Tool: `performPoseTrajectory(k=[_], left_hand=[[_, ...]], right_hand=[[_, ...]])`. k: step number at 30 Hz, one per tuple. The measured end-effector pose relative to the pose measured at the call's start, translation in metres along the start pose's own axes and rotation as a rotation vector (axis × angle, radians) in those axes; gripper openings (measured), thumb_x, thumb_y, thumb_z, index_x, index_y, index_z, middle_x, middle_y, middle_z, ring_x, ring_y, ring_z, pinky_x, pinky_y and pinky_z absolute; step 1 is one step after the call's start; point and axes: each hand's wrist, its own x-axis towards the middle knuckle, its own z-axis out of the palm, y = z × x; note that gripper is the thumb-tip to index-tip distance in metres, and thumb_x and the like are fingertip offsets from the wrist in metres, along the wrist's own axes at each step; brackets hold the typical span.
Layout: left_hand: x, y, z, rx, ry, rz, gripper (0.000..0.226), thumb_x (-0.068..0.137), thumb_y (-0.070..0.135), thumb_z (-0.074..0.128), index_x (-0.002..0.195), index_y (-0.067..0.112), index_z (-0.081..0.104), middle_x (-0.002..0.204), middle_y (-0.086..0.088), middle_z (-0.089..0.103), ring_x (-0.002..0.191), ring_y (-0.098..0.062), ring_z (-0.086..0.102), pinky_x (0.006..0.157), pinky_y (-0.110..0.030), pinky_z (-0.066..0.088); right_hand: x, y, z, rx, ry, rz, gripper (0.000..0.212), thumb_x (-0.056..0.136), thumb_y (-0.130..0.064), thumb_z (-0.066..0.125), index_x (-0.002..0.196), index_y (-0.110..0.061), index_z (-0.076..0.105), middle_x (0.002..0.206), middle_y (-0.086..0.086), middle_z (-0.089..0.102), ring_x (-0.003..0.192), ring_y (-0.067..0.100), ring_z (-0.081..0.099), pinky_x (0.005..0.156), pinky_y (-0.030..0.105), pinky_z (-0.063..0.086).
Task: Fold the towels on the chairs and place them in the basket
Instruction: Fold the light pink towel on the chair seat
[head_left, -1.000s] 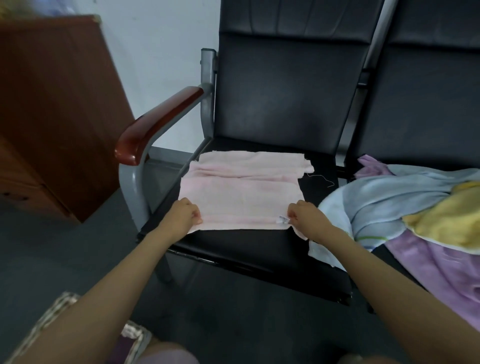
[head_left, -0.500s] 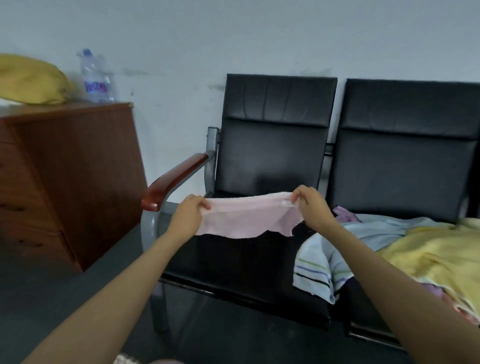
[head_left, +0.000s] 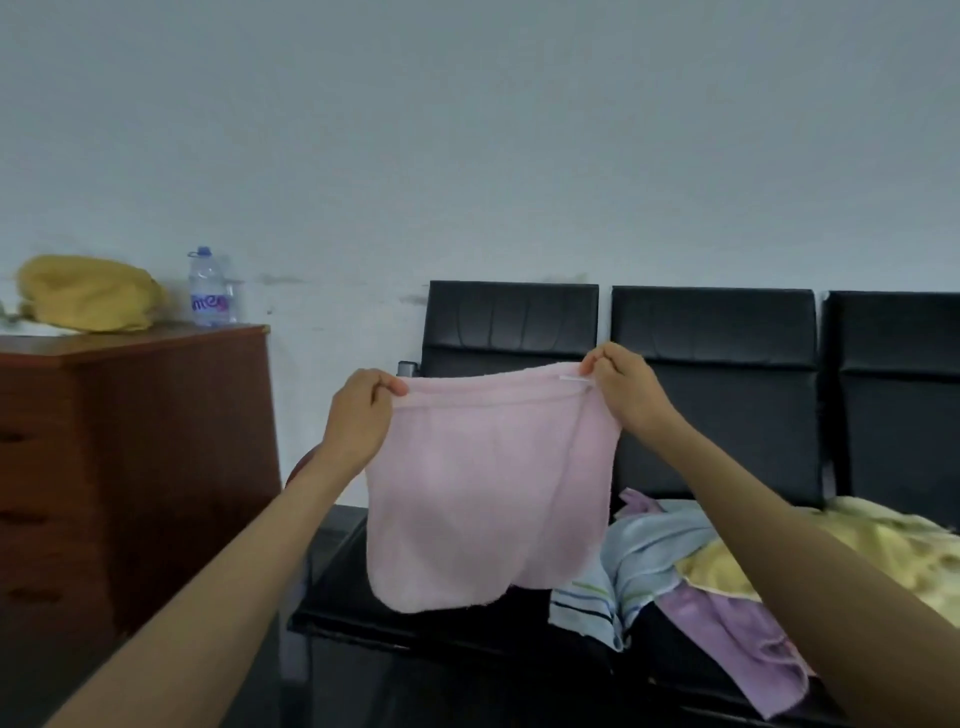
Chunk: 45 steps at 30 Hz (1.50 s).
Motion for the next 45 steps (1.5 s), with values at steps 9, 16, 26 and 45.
performPoseTrajectory(k=[9, 16, 26, 45], left_hand=[[-0.031, -0.080, 0.047, 0.256, -0.514, -0.111, 0.026, 0.086, 0.000, 0.053, 0.107, 0.015, 0.057, 0.121, -0.005, 0.047, 0.110, -0.017, 0.048, 0.083, -0.017, 0.034], [-0.055, -0.146, 0.098, 0.285, -0.666, -0.116, 0.029, 0.089, -0.003, 0.046, 0.103, 0.022, 0.055, 0.108, -0.003, 0.048, 0.095, -0.016, 0.052, 0.069, -0.013, 0.036], [-0.020, -0.208, 0.137, 0.133, -0.971, -0.337, 0.014, 0.095, 0.020, 0.055, 0.107, 0.018, 0.061, 0.106, 0.005, 0.059, 0.096, -0.007, 0.055, 0.079, -0.019, 0.044], [0.000, -0.325, 0.220, 0.488, -0.539, -0.479, 0.013, 0.089, 0.019, 0.064, 0.098, 0.012, 0.060, 0.104, -0.007, 0.056, 0.093, -0.026, 0.057, 0.076, -0.031, 0.042]], right_hand=[[-0.036, 0.085, 0.043, -0.155, -0.355, 0.248, 0.010, 0.090, -0.017, 0.053, 0.098, -0.013, 0.057, 0.100, 0.000, 0.055, 0.087, 0.015, 0.052, 0.069, 0.022, 0.040], [-0.043, 0.182, 0.080, -0.306, -0.577, 0.226, 0.025, 0.082, -0.012, 0.068, 0.093, -0.028, 0.051, 0.112, 0.011, 0.049, 0.101, 0.023, 0.051, 0.073, 0.019, 0.039], [-0.001, 0.267, 0.133, -0.277, -0.645, 0.318, 0.025, 0.087, 0.003, 0.048, 0.099, -0.015, 0.059, 0.100, 0.008, 0.056, 0.091, 0.019, 0.051, 0.071, 0.025, 0.039], [0.060, 0.381, 0.250, -0.352, -0.512, 0.525, 0.009, 0.083, -0.020, 0.063, 0.089, -0.014, 0.062, 0.106, 0.012, 0.061, 0.087, 0.025, 0.059, 0.069, 0.028, 0.041]])
